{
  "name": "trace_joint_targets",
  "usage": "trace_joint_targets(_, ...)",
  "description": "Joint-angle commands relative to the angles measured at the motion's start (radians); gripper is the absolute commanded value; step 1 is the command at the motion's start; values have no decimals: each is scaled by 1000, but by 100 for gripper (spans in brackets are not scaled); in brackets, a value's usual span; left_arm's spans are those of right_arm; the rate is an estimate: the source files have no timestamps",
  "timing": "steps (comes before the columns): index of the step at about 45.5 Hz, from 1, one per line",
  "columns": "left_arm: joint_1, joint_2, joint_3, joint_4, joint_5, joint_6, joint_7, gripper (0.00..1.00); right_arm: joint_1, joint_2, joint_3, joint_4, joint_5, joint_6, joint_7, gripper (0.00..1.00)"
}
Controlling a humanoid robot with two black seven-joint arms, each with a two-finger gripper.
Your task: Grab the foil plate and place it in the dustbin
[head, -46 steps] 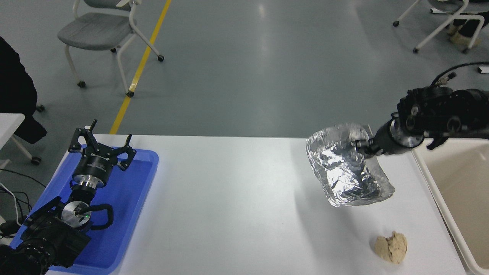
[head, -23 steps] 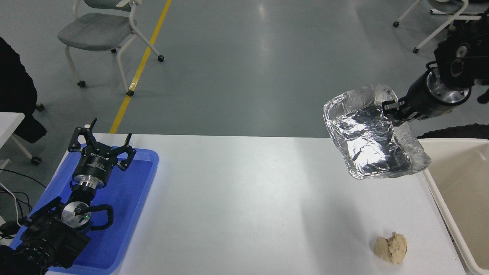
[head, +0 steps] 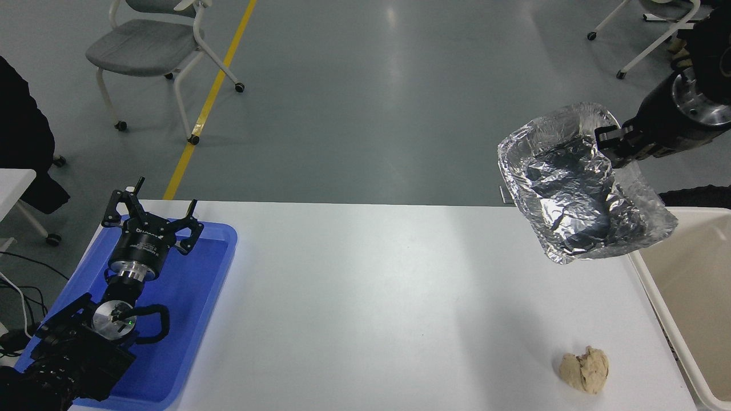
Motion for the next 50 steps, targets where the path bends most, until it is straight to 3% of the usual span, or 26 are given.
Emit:
trace_joint_targets(1, 0, 1, 0, 0, 0, 0, 0, 100, -39, -144, -29, -30, -156, -4, 2, 0)
trace_joint_targets(12, 0, 1, 1, 0, 0, 0, 0, 100, -240, -321, 29, -266, -299, -24, 9, 0)
trace_joint_targets(21, 0, 1, 1, 0, 0, 0, 0, 100, -636, -415, 311, -585, -342, -47, 16, 0)
trace_joint_targets(32, 0, 1, 1, 0, 0, 0, 0, 100, -1099, -388, 582, -839, -362, -228, 45, 0)
trace_joint_targets(50, -1, 1, 0, 0, 0, 0, 0, 100, -1494, -155, 711, -1079, -341, -457, 51, 0)
